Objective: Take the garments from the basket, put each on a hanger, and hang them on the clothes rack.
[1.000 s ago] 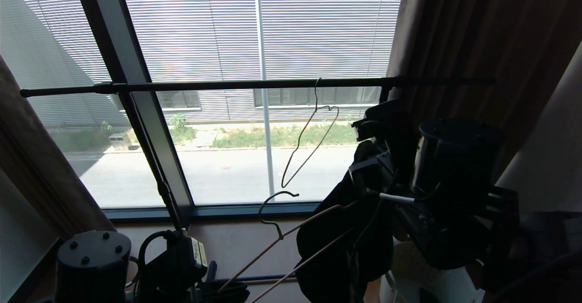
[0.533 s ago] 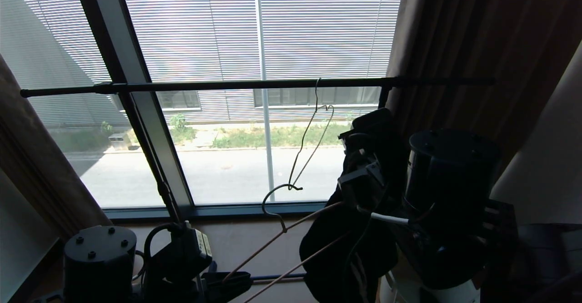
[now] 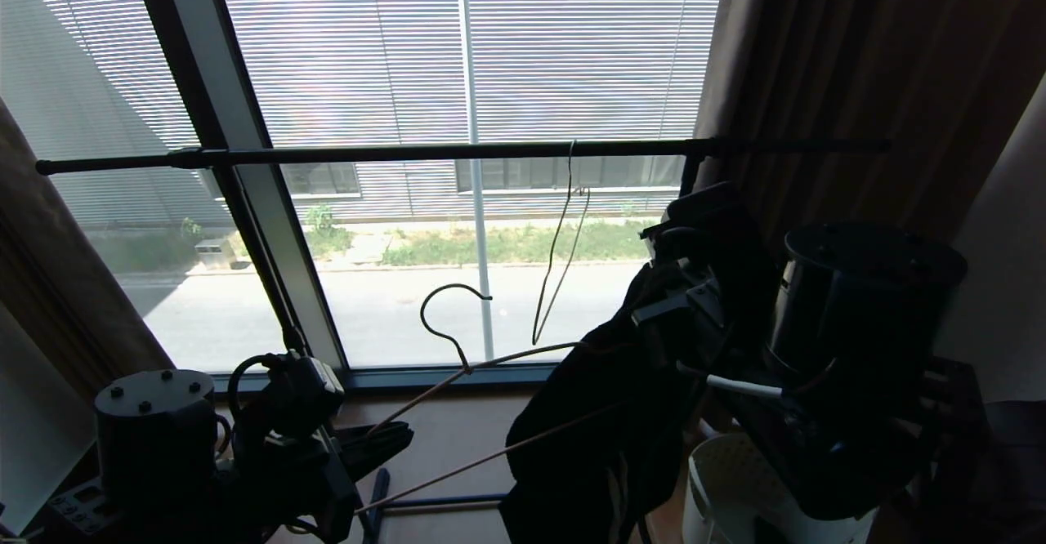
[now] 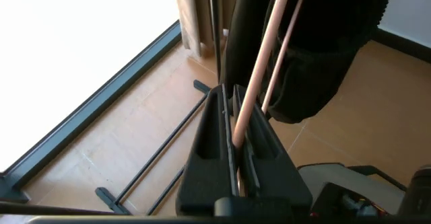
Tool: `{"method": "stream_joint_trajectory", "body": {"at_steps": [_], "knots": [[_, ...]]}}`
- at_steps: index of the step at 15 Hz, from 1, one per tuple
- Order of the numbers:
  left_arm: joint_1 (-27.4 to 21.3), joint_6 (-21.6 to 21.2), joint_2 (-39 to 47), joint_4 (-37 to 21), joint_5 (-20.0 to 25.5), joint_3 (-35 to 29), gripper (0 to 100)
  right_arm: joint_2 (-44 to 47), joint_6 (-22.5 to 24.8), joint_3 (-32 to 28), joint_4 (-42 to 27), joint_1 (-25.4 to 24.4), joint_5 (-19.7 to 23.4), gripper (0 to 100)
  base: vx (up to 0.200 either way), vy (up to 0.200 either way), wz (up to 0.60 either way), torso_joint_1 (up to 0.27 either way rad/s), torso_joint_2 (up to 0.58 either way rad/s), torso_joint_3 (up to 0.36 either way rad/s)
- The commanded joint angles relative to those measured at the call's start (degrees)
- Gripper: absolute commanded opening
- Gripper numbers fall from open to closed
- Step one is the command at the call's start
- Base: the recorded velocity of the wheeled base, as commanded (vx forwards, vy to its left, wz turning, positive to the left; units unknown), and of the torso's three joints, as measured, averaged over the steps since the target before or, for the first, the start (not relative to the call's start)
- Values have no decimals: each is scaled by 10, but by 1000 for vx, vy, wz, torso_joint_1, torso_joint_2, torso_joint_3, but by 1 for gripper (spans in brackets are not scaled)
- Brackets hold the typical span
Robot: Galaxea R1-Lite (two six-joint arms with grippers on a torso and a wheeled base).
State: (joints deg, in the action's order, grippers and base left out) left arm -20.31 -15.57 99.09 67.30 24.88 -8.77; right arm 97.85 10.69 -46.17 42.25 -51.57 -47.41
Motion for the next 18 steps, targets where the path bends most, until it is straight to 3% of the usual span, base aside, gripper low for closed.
{"method": "stream_joint_trajectory", "body": {"at_steps": [1, 8, 18], "knots": [[12, -7, 5, 0, -1, -3, 0, -3, 2, -6, -1, 1, -1, 0, 0, 0, 0, 0, 0, 0], [-39, -6, 8, 1, -2, 5, 0, 57, 2, -88, -53, -38, -1, 0, 0, 0, 0, 0, 0, 0], [-51, -4, 29, 5, -3, 5, 0, 98, -23, -121, -60, -115, -14, 0, 0, 0, 0, 0, 0, 0]]}}
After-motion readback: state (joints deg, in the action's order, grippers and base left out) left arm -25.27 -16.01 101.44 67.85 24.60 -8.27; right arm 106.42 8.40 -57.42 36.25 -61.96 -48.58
